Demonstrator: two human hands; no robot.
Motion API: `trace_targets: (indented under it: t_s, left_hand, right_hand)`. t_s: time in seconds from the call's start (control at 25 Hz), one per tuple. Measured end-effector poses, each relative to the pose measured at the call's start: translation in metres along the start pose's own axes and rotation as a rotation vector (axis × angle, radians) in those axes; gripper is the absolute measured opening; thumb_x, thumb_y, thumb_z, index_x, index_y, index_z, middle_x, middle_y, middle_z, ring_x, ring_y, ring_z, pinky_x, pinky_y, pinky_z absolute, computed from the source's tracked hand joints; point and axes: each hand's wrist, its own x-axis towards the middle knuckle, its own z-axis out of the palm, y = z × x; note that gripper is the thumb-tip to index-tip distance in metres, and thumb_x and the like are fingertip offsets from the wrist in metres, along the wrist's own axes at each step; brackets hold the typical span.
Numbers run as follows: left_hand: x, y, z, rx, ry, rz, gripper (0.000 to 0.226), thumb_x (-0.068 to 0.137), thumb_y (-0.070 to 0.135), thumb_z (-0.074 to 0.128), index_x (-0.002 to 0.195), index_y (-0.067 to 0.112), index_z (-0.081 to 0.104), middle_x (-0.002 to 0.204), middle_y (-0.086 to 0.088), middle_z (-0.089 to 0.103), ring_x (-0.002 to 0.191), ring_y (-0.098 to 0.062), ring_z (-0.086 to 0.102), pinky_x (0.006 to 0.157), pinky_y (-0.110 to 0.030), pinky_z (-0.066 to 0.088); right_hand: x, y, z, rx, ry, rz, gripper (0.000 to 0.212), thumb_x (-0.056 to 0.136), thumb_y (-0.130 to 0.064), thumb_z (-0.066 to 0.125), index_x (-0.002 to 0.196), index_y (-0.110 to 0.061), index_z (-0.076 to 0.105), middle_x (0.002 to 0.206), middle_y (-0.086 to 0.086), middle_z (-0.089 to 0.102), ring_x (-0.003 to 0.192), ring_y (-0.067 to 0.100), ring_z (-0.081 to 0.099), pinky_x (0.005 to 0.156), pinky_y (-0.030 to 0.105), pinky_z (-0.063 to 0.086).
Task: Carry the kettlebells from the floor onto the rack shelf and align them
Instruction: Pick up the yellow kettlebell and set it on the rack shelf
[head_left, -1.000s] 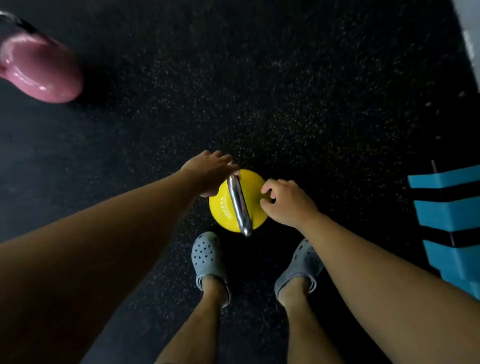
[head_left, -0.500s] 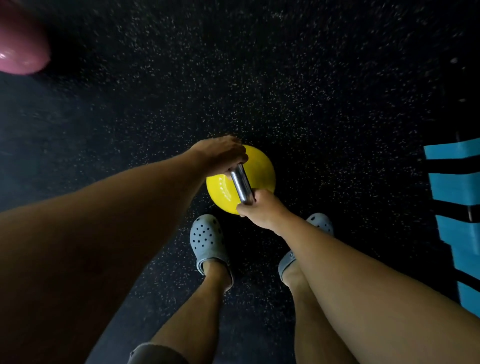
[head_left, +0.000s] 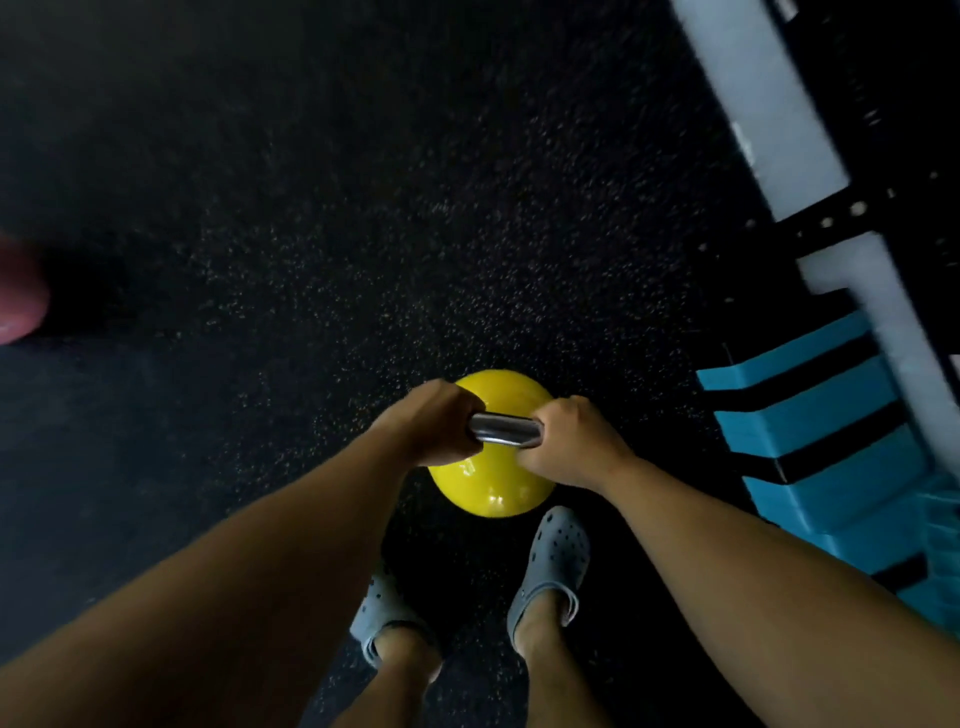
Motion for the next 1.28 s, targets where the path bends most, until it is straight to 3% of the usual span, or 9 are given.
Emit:
trace_targets:
  t_s: [0.12, 0.28, 0.48, 0.56, 0.68, 1.0, 1.16, 1.28]
  left_hand:
    - [0.034, 0.040, -0.071, 0.103, 0.003, 0.157, 0.010, 0.071, 0.028, 0.065, 0.081, 0.025, 0.067, 0.067, 0.005, 0.066, 0.063, -0.015, 0.062, 0.054, -0.030, 0.049]
    - [0.079, 0.097, -0.163, 0.317, 0.031, 0.355, 0.016, 0.072, 0.033, 0.065, 0.080, 0.019, 0.068, 0.072, -0.002, 0.068, 0.068, -0.021, 0.062, 0.053, -0.026, 0.035]
    - [0.143, 0.171, -0.265, 0.547, 0.082, 0.510, 0.023, 0.073, 0.037, 0.061, 0.077, 0.015, 0.066, 0.077, -0.008, 0.071, 0.074, -0.027, 0.067, 0.049, -0.027, 0.035]
    - [0.169, 0.194, -0.294, 0.593, 0.130, 0.567, 0.021, 0.071, 0.037, 0.060, 0.069, 0.016, 0.060, 0.074, -0.011, 0.071, 0.071, -0.031, 0.067, 0.051, -0.030, 0.040]
    - [0.208, 0.226, -0.337, 0.635, 0.211, 0.637, 0.024, 0.071, 0.039, 0.059, 0.061, 0.022, 0.046, 0.067, -0.009, 0.067, 0.064, -0.033, 0.065, 0.047, -0.028, 0.036]
    - [0.333, 0.326, -0.423, 0.700, 0.329, 0.919, 0.031, 0.069, 0.046, 0.056, 0.080, 0.018, 0.062, 0.076, -0.014, 0.071, 0.072, -0.040, 0.069, 0.055, -0.037, 0.052]
    - [0.386, 0.363, -0.438, 0.764, 0.302, 1.011, 0.030, 0.075, 0.044, 0.059, 0.092, 0.020, 0.062, 0.089, -0.013, 0.072, 0.082, -0.041, 0.068, 0.061, -0.039, 0.053]
    - [0.418, 0.391, -0.442, 0.801, 0.295, 1.122, 0.026, 0.077, 0.036, 0.062, 0.096, 0.018, 0.064, 0.087, -0.014, 0.072, 0.078, -0.039, 0.069, 0.058, -0.037, 0.050]
  right_hand:
    - [-0.004, 0.005, -0.061, 0.035, 0.199, 0.026, 0.024, 0.060, -0.037, 0.068, 0.062, -0.014, 0.060, 0.065, 0.010, 0.064, 0.063, 0.032, 0.063, 0.053, 0.035, 0.051]
    - [-0.002, 0.012, -0.141, 0.059, 0.427, 0.086, 0.032, 0.062, -0.041, 0.071, 0.073, -0.012, 0.071, 0.070, 0.013, 0.071, 0.068, 0.033, 0.067, 0.053, 0.030, 0.043]
    - [0.008, 0.022, -0.244, 0.076, 0.589, 0.191, 0.039, 0.067, -0.047, 0.066, 0.084, -0.013, 0.072, 0.080, 0.016, 0.073, 0.079, 0.036, 0.069, 0.061, 0.035, 0.051]
    - [0.014, 0.030, -0.280, 0.068, 0.657, 0.201, 0.037, 0.069, -0.047, 0.065, 0.087, -0.015, 0.072, 0.082, 0.014, 0.073, 0.081, 0.036, 0.069, 0.061, 0.034, 0.050]
    - [0.024, 0.044, -0.337, 0.037, 0.755, 0.257, 0.031, 0.072, -0.045, 0.063, 0.088, -0.019, 0.070, 0.083, 0.011, 0.074, 0.082, 0.036, 0.069, 0.062, 0.034, 0.051]
    - [0.063, 0.094, -0.458, 0.027, 0.958, 0.521, 0.034, 0.071, -0.043, 0.061, 0.095, -0.021, 0.070, 0.090, 0.012, 0.074, 0.086, 0.038, 0.070, 0.068, 0.036, 0.055]
    - [0.076, 0.120, -0.497, 0.044, 0.996, 0.613, 0.032, 0.071, -0.040, 0.062, 0.096, -0.021, 0.069, 0.094, 0.012, 0.074, 0.089, 0.039, 0.069, 0.070, 0.038, 0.055]
    - [0.085, 0.142, -0.514, 0.098, 1.065, 0.671, 0.027, 0.074, -0.034, 0.064, 0.096, -0.020, 0.069, 0.093, 0.014, 0.074, 0.088, 0.041, 0.068, 0.068, 0.038, 0.053]
